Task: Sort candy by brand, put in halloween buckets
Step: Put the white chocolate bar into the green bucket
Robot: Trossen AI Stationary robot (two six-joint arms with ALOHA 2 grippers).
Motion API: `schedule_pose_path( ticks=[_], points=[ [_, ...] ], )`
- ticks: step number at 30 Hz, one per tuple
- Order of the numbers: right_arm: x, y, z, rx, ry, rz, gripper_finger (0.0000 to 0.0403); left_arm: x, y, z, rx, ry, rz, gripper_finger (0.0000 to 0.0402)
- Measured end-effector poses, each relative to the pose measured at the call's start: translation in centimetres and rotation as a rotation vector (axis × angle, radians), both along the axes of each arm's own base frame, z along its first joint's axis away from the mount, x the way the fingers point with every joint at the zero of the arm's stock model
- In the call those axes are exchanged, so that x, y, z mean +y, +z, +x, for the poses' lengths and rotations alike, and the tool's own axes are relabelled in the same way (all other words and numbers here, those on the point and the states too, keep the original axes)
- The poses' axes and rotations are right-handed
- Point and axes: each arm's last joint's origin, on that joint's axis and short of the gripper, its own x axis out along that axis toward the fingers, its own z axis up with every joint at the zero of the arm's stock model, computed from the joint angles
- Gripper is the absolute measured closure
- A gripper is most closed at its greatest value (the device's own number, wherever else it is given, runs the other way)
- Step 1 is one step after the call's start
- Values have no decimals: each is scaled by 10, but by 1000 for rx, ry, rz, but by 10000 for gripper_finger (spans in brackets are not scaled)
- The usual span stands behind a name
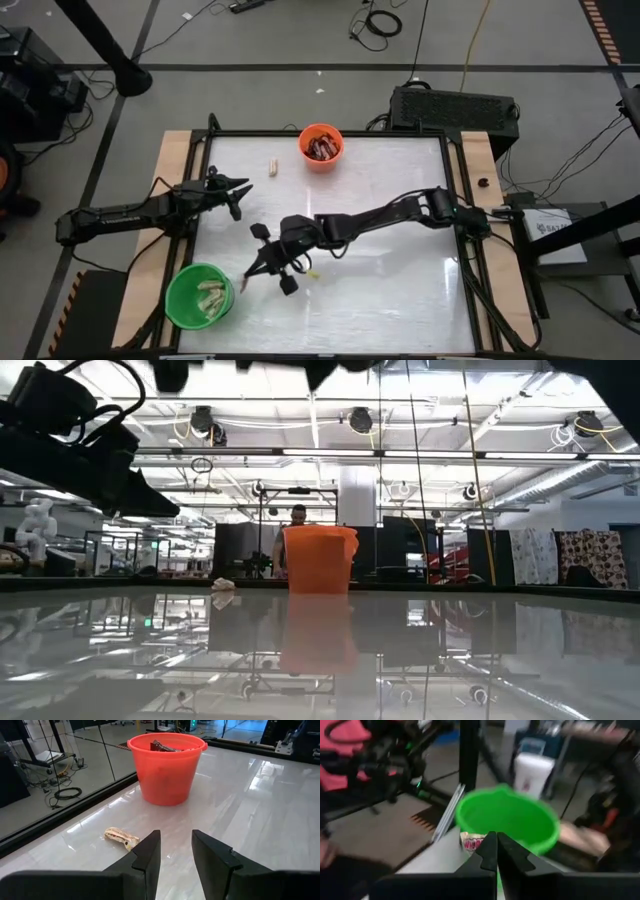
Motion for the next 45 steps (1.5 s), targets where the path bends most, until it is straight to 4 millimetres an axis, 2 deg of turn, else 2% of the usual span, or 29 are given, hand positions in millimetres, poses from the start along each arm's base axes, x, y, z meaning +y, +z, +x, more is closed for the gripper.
schedule_pose_path(
  ticks=[3,9,14,20,22,26,30,34,41,45],
  points=[
    [14,7,0,-98,-59,1,403,0,0,0,0,0,0,283],
    [32,-13,7,-229,-82,28,402,0,0,0,0,0,0,283],
    [36,-26,11,-388,-88,84,402,0,0,0,-1,0,0,283],
    [35,-44,17,-435,-157,123,402,0,0,0,-5,1,0,283],
    [36,-41,23,-455,-160,151,402,-1,0,1,-64,3,-98,283],
    [42,-42,45,-406,-160,142,402,-3,2,2,-233,-12,-416,283],
    [49,-55,65,-308,-159,109,402,-2,2,2,-280,46,-462,283],
    [48,-61,63,-336,-184,115,402,-3,1,2,-310,58,-572,283],
    [43,-65,65,-293,-196,94,401,-10,8,6,-304,-173,-544,283],
    [44,-62,67,-247,-194,78,376,-13,13,8,-326,-218,-506,283]
  ],
)
